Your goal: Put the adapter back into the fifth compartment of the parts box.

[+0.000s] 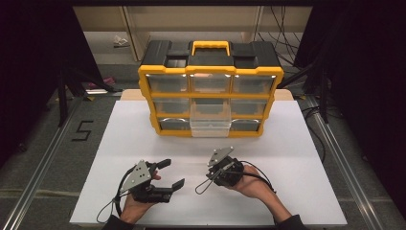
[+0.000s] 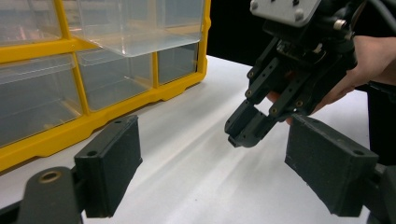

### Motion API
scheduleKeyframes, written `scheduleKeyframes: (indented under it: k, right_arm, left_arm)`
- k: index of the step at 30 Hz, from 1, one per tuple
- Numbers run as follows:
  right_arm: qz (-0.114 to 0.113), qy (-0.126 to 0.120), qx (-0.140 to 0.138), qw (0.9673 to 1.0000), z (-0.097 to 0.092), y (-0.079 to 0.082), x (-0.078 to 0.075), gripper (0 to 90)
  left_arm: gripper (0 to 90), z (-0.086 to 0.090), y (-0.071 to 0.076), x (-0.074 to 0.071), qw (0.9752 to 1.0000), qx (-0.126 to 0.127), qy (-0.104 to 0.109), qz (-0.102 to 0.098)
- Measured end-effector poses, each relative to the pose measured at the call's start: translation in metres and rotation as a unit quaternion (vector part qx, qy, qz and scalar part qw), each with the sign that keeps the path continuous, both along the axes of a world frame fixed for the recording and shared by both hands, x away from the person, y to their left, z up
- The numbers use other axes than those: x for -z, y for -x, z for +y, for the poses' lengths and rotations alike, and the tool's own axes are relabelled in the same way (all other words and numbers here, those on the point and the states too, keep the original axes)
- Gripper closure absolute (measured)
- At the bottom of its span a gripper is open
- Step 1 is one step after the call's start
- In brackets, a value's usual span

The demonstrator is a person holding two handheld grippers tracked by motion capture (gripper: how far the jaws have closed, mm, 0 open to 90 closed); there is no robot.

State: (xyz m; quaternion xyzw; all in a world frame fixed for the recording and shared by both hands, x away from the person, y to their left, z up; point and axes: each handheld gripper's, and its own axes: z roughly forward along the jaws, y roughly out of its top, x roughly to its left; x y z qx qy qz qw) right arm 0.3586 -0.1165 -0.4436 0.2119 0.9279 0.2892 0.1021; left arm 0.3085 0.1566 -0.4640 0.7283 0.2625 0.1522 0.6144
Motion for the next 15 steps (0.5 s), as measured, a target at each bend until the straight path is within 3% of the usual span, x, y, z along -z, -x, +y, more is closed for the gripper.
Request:
scheduleKeyframes:
  k: [15]
  right_arm:
    - [-0.025,-0.04,0.007,0.9989,-0.006,0.005,-0.022,76.0]
  left_arm:
    - [17.6,0.0,0.0,0.0,1.0,-0.001,0.0,-0.001]
